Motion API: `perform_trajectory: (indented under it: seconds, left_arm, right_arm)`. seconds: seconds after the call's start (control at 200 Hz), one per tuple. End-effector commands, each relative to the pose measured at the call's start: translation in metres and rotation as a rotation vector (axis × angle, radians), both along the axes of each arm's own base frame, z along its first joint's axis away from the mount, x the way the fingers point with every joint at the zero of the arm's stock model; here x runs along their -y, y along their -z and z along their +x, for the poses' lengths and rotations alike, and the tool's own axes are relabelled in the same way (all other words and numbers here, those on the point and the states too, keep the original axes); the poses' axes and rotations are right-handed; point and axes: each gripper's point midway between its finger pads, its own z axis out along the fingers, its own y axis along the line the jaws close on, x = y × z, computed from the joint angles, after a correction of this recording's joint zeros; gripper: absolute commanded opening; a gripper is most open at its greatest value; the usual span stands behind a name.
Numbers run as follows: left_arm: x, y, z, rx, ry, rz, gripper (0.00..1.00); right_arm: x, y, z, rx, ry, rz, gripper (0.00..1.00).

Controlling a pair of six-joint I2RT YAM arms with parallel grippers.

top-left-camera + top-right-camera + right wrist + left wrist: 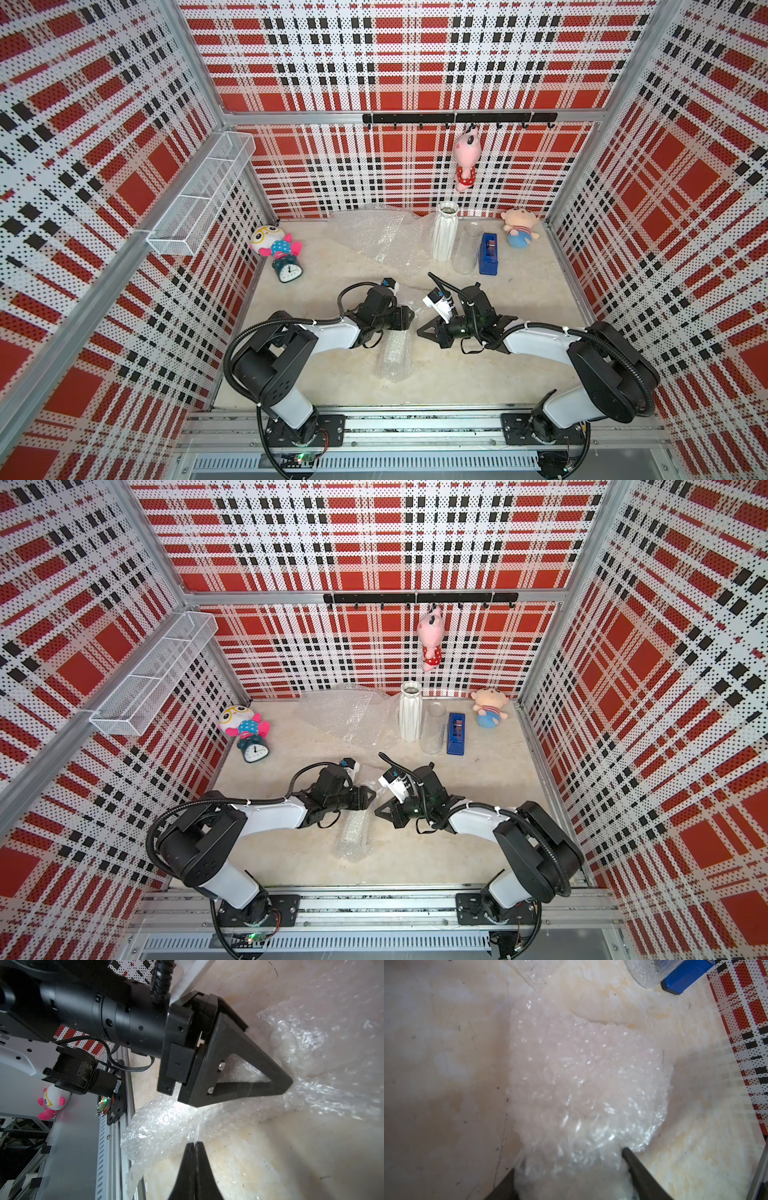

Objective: Wrap vases in bubble wrap
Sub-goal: Stick the tape on the bubble wrap.

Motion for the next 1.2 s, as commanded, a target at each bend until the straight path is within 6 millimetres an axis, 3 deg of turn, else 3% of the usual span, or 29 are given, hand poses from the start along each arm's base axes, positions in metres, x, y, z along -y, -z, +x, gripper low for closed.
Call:
perform_trajectory:
  seconds: [0.0,0.245,0.371,0.892,1.197]
  left_arm:
    - [0.003,-0.002,-0.001,0.014,0.036,-0.022,0.41]
    - [0.000,0.001,0.000,0.004,0.029,-0.023,0.41]
    - [0.000,0.001,0.001,0.005,0.028,-0.022,0.41]
    - [0.004,0.005,-0.004,0.002,0.061,-0.015,0.41]
    - [0.018,0.000,-0.010,0.017,0.126,-0.024,0.40]
  right_arm:
    - [-0.007,-0.019,-0.009,0.072,-0.061,0.051,0.00]
    - [-0.023,-0.060,-0.030,0.150,-0.137,0.107,0.00]
    - [-0.030,-0.067,-0.044,0.182,-0.187,0.107,0.00]
    - [-0.028,-0.002,-0.037,0.105,-0.187,-0.071,0.00]
    - [-0.023,0.013,-0.026,0.089,-0.125,-0.117,0.00]
